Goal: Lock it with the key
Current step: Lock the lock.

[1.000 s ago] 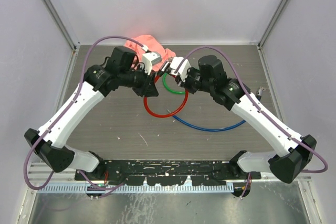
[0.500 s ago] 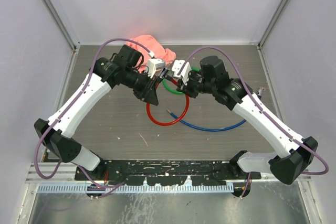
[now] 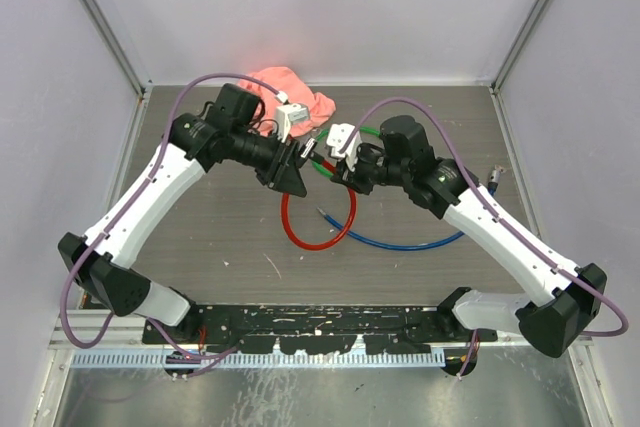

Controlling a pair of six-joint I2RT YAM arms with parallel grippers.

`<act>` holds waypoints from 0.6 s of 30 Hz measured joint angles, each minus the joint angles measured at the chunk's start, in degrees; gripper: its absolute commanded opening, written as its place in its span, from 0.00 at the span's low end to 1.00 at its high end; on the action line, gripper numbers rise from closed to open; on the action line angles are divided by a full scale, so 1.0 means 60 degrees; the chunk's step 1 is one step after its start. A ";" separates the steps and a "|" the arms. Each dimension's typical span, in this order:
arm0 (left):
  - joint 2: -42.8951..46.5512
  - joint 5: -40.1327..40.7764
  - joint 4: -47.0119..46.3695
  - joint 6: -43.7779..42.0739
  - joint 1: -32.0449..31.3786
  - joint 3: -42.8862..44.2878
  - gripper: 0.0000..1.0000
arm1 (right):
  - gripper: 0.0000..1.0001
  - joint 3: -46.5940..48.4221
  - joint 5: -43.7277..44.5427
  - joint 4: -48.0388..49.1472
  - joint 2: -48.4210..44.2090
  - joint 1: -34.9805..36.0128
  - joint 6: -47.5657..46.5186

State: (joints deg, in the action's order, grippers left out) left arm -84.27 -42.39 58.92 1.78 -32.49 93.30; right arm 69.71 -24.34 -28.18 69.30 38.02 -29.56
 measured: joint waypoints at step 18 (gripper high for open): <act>0.0113 -0.0543 -0.1359 0.1086 0.0055 -0.0703 0.09 | 0.01 -0.0255 -0.0120 0.0186 -0.0069 0.0011 0.0419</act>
State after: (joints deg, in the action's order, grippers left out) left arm -83.59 -45.65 50.76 8.29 -32.16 89.08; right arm 68.18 -25.06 -27.07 68.88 38.09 -27.05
